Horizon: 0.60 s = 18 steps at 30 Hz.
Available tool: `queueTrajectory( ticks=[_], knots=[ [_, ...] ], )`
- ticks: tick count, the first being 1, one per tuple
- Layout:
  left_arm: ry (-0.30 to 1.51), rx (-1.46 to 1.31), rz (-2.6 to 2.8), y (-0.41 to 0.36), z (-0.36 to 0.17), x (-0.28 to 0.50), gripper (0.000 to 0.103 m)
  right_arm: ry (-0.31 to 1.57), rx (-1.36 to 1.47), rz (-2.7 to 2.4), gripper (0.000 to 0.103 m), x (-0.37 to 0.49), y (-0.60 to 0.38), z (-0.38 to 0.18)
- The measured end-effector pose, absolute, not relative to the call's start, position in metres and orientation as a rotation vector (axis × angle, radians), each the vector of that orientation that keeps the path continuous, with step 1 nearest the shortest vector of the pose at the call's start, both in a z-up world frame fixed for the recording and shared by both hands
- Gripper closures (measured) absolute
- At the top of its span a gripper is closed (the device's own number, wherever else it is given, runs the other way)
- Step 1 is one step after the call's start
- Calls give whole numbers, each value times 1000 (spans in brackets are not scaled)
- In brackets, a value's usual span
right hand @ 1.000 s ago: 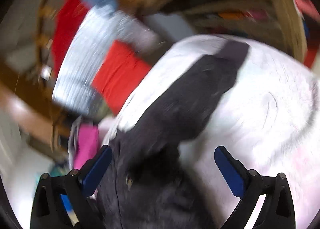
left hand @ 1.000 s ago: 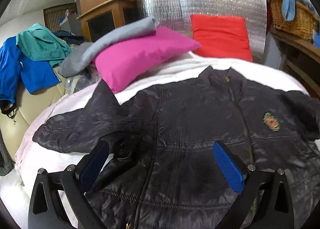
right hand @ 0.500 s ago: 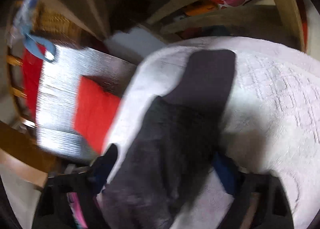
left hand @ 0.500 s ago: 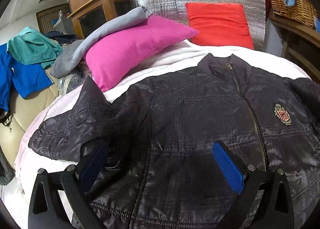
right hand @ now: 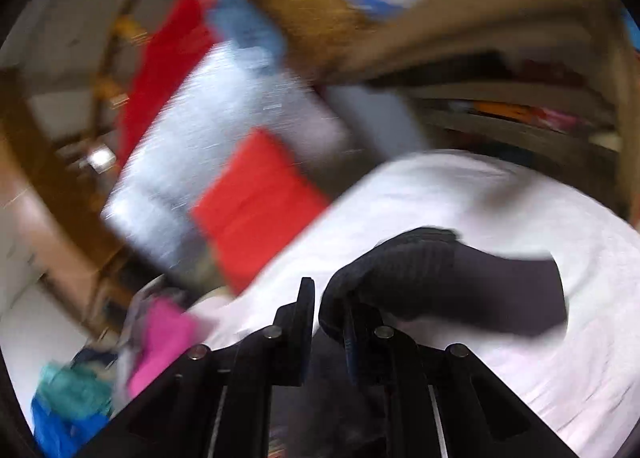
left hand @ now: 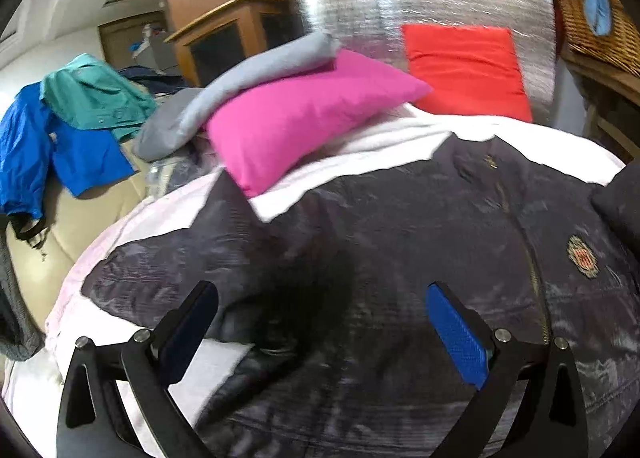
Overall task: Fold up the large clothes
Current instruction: 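Grasp the jacket sleeve cuff with the right tool and fold it across the chest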
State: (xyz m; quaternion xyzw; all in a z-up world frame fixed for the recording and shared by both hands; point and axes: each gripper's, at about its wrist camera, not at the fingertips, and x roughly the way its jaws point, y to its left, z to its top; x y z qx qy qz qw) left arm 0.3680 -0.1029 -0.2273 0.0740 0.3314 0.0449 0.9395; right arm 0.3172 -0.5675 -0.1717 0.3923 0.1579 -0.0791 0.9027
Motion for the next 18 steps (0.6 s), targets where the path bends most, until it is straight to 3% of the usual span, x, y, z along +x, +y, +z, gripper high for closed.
queueTrajectory(
  ticks=[5, 10, 12, 13, 14, 18],
  knots=[
    [674, 108, 150, -67, -223, 367, 0, 391, 781, 68, 88, 330, -460, -162],
    [658, 67, 210, -32, -219, 363, 0, 590, 785, 217, 85, 352, -369, -207],
    [665, 53, 221, -25, -219, 364, 0, 723, 857, 282, 65, 361, -341, -240],
    [671, 46, 224, -22, -220, 365, 0, 795, 904, 285, 26, 364, -333, -257],
    [678, 38, 226, -19, -220, 366, 0, 842, 955, 278, 10, 363, -328, -275],
    [690, 38, 204, -22, -223, 366, 0, 894, 1060, 274, 10, 331, -334, -305]
  ],
)
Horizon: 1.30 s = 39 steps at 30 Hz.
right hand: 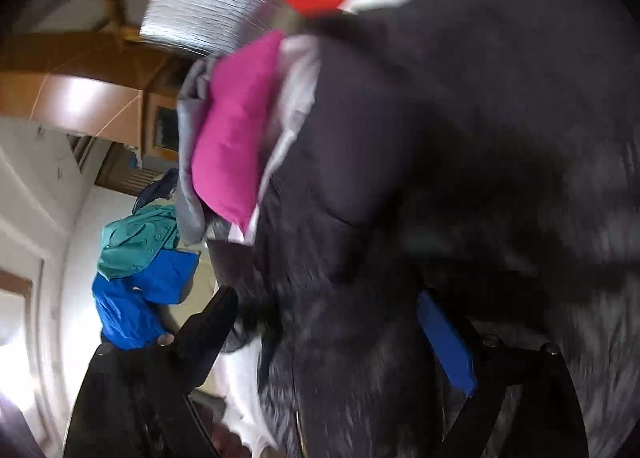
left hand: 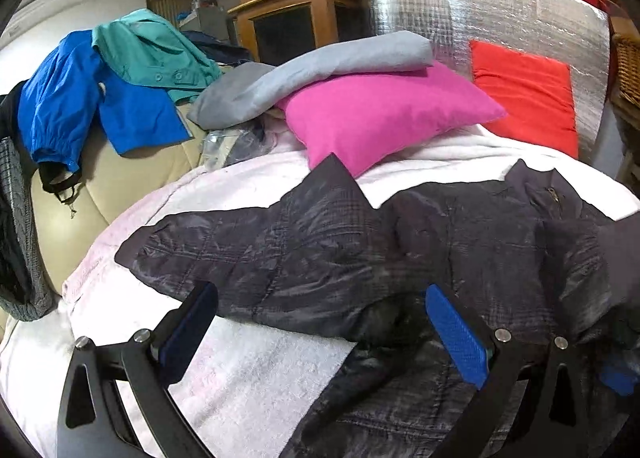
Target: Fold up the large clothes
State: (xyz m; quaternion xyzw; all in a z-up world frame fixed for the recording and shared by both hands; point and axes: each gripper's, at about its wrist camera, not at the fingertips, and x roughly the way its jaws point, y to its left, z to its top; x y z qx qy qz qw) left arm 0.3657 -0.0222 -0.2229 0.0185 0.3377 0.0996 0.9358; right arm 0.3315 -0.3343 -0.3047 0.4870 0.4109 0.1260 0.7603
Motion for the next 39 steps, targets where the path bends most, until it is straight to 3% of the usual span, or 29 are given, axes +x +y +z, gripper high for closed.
queueTrajectory(
  ticks=[8, 13, 18, 31, 33, 35, 39],
  knots=[
    [670, 83, -25, -95, -222, 359, 0, 730, 737, -27, 10, 283, -410, -241],
    [680, 155, -216, -163, -232, 360, 0, 724, 491, -430, 10, 288, -454, -251],
    [702, 249, -223, -216, -253, 386, 0, 761, 278, -498, 10, 302, -439, -242],
    [696, 196, -156, -221, -256, 407, 0, 753, 143, -544, 10, 304, -419, -221],
    [678, 199, -140, -217, -255, 409, 3, 736, 124, -546, 11, 303, -414, -217],
    [686, 193, -143, -213, -255, 412, 17, 727, 116, -544, 11, 303, -411, -214],
    [709, 176, -173, -212, -257, 413, 25, 725, 103, -546, 11, 303, -406, -212]
  ],
)
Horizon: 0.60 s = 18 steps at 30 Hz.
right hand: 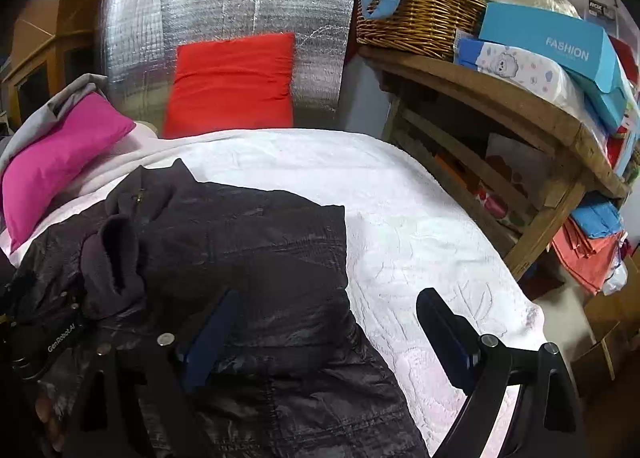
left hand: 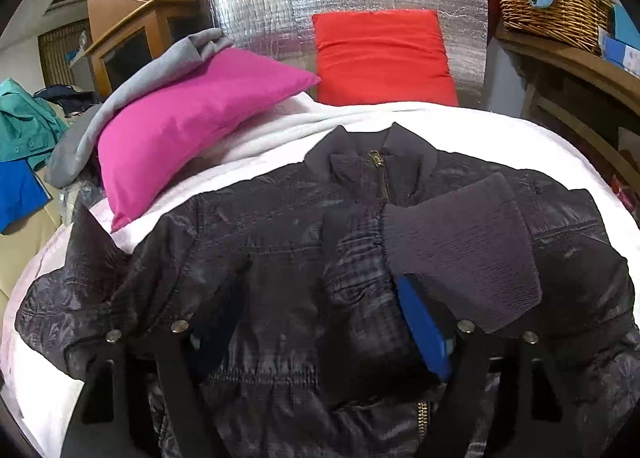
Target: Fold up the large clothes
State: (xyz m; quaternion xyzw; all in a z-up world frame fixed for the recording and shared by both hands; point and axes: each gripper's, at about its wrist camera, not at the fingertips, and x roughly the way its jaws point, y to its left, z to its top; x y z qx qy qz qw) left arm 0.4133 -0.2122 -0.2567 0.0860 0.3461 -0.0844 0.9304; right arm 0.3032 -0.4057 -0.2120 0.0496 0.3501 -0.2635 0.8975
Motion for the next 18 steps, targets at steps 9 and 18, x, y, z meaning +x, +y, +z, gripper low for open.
queueTrajectory(
  ticks=[9, 18],
  knots=[
    [719, 163, -201, -214, -258, 413, 44, 712, 86, -559, 11, 303, -402, -209],
    [767, 96, -206, -201, -260, 421, 73, 728, 100, -546, 11, 306, -405, -213]
  ],
)
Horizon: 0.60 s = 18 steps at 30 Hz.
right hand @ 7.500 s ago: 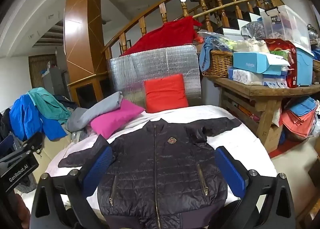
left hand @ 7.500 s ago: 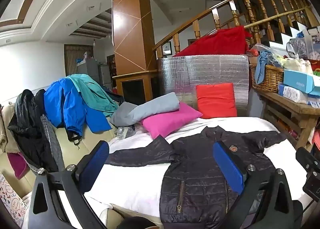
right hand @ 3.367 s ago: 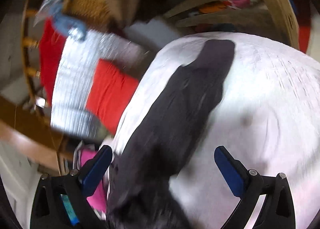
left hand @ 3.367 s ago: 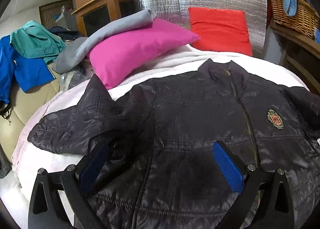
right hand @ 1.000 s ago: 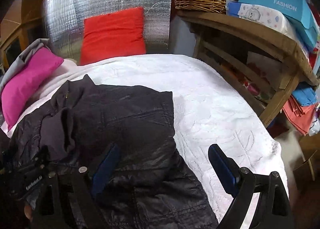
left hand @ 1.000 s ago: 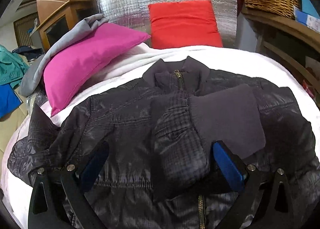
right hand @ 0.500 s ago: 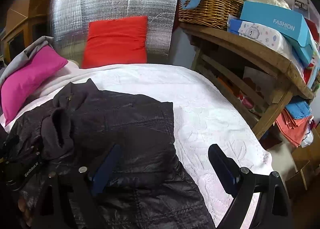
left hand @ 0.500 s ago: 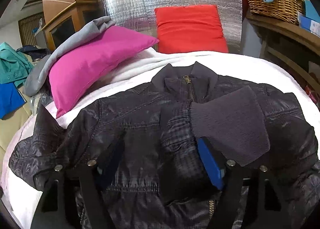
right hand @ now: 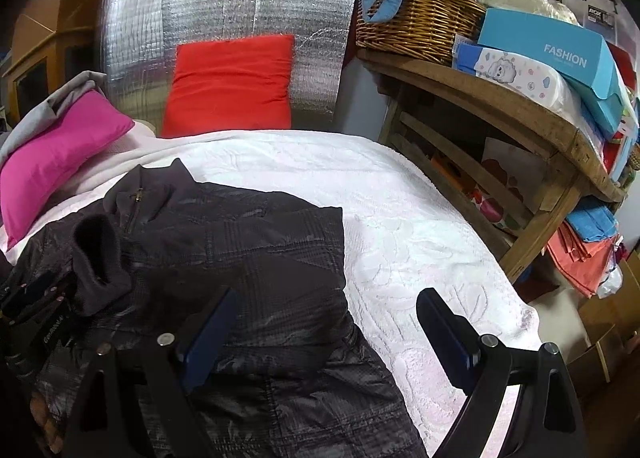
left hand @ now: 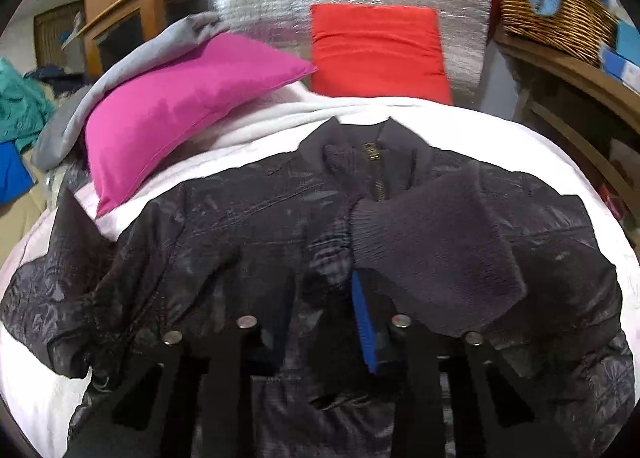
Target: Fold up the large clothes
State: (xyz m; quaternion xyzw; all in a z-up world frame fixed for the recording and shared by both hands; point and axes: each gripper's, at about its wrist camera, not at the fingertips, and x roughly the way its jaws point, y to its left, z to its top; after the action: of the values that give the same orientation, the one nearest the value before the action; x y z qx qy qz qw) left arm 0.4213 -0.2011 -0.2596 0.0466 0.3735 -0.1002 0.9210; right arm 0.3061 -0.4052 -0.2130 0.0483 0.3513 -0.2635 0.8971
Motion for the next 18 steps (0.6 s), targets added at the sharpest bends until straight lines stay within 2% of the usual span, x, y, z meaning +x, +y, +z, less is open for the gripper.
queueTrajectory(
  ticks=[9, 15, 16, 17, 18],
  knots=[
    [921, -70, -80, -123, -268, 439, 75, 809, 466, -434, 10, 332, -459, -261],
    [848, -64, -142, -113, -249, 427, 74, 739, 585, -261, 10, 341, -450, -263],
    [836, -53, -186, -120, -245, 424, 69, 755, 551, -296, 10, 343, -445, -263],
    [828, -15, -249, -134, -242, 418, 53, 762, 525, -356, 11, 343, -443, -263],
    [829, 9, -282, -144, -242, 415, 42, 754, 526, -409, 11, 341, -445, -264]
  ],
)
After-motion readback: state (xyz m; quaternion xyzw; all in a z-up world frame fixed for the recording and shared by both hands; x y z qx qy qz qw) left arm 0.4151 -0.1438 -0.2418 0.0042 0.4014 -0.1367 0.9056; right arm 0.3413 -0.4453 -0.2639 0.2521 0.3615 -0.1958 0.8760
